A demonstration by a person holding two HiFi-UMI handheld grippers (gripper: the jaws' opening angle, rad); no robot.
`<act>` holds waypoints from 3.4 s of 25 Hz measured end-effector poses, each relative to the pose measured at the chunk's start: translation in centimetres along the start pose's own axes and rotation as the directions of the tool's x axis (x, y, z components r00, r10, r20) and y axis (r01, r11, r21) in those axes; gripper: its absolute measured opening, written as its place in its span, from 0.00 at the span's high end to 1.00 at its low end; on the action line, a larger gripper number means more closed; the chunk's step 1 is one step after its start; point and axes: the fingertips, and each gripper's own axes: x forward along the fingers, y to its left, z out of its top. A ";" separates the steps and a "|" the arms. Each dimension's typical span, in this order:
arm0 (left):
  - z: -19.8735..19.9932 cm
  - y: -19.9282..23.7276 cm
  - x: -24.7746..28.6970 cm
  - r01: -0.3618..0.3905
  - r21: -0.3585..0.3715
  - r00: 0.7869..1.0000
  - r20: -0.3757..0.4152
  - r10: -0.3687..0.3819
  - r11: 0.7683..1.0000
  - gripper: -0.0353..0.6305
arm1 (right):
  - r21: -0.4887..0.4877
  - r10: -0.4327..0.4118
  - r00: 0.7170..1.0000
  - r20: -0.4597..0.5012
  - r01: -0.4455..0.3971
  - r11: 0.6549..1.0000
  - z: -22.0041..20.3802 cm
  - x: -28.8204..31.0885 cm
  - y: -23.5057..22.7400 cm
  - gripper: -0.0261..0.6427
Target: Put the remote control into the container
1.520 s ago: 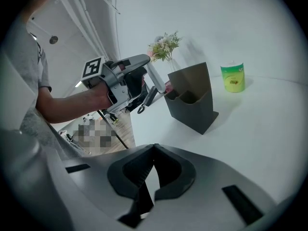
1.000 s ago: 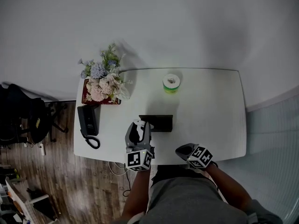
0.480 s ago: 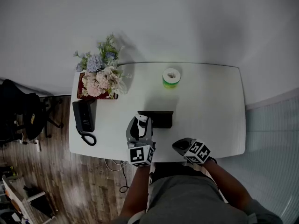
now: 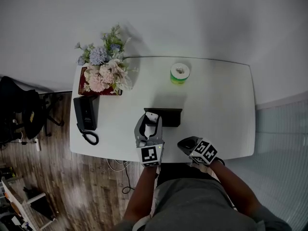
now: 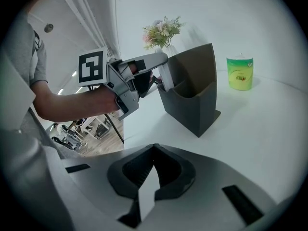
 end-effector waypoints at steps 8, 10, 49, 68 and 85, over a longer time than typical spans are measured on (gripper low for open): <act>-1.3 -0.4 0.0 -0.017 0.064 0.998 -0.057 0.021 0.998 0.63 | 0.007 -0.036 0.999 0.031 0.036 0.999 1.2 0.3 -1.4 0.94; -1.7 -0.4 0.0 -0.022 0.077 0.997 -0.075 0.028 0.997 0.63 | 0.005 -0.041 0.998 0.038 0.041 0.999 1.8 0.4 -1.8 0.94; -6.0 -0.3 1.6 -0.065 0.045 0.948 -0.309 0.076 0.997 0.62 | -0.003 -0.030 0.999 0.021 0.030 1.000 2.5 1.6 -2.3 0.94; -5.3 -0.7 2.2 -0.004 0.004 0.950 -0.313 0.005 1.000 0.49 | -0.005 -0.041 0.999 0.026 0.041 0.999 3.2 1.8 -2.2 0.94; -4.2 -1.8 -4.9 0.018 0.057 0.942 -0.337 0.002 0.998 0.75 | -0.057 -0.045 0.994 0.102 0.051 0.997 4.5 0.0 -0.5 0.94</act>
